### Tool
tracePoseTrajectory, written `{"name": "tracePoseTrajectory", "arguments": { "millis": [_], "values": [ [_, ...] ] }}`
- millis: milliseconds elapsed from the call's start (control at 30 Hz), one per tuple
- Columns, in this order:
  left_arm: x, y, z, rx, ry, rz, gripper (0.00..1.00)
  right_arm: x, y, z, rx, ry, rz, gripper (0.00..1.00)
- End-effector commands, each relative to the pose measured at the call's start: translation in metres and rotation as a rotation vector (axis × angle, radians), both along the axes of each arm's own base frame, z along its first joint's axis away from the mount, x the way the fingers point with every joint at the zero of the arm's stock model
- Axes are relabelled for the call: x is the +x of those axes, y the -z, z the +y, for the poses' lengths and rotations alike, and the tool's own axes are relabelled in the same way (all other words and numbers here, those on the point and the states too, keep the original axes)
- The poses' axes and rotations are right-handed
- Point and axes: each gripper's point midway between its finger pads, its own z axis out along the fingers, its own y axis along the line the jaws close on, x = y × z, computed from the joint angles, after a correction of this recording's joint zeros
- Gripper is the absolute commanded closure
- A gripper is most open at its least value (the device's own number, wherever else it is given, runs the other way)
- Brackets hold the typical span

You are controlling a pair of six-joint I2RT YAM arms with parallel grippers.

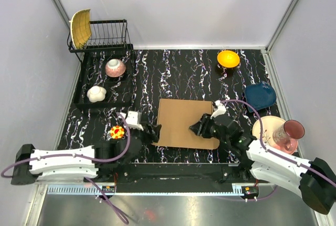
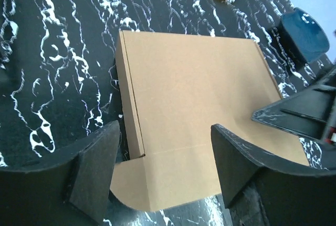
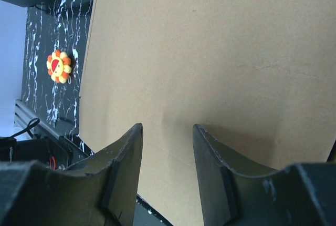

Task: Fold the paper box

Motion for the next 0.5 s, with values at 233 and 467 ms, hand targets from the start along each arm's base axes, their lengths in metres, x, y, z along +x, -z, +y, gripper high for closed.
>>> {"name": "tracePoseTrajectory", "arguments": {
  "millis": [233, 467],
  "values": [
    [0.024, 0.059, -0.051, -0.059, 0.125, 0.172, 0.28, -0.011, -0.034, -0.010, 0.063, 0.023, -0.026, 0.44],
    [0.033, 0.109, -0.031, 0.041, 0.002, 0.264, 0.29, -0.002, -0.089, -0.034, 0.034, 0.099, -0.146, 0.33]
  ]
}}
